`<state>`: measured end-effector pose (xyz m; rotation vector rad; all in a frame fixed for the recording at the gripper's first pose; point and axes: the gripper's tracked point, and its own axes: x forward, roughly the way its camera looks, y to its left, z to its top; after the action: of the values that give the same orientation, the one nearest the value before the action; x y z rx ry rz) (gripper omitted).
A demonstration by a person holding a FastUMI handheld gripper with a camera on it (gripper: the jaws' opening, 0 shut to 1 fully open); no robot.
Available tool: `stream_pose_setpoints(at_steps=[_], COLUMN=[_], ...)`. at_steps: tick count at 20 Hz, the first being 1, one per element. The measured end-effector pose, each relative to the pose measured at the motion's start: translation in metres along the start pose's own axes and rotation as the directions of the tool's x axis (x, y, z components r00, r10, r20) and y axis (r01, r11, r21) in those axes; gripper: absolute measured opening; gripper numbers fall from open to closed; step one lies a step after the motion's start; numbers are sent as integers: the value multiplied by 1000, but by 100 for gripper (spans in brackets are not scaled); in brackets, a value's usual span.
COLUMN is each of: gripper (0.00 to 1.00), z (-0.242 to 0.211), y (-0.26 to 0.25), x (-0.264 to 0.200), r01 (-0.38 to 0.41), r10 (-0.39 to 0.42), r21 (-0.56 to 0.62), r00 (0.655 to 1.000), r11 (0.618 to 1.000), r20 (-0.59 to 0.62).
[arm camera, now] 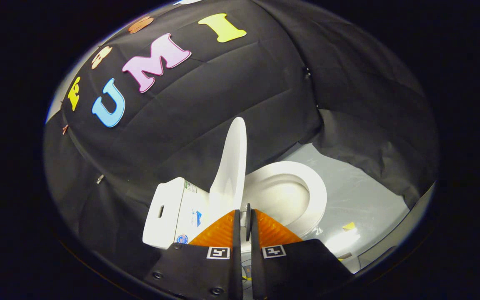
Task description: Open the toilet lid.
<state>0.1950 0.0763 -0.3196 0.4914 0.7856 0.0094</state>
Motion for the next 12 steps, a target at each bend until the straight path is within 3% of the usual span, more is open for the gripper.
stream_pose_setpoints(at_steps=[12], gripper=[14], z=[-4], y=[87], x=[-19], r01=[54], r10=[-49], r21=[-126], r00=[998], r11=[991], r20=[37])
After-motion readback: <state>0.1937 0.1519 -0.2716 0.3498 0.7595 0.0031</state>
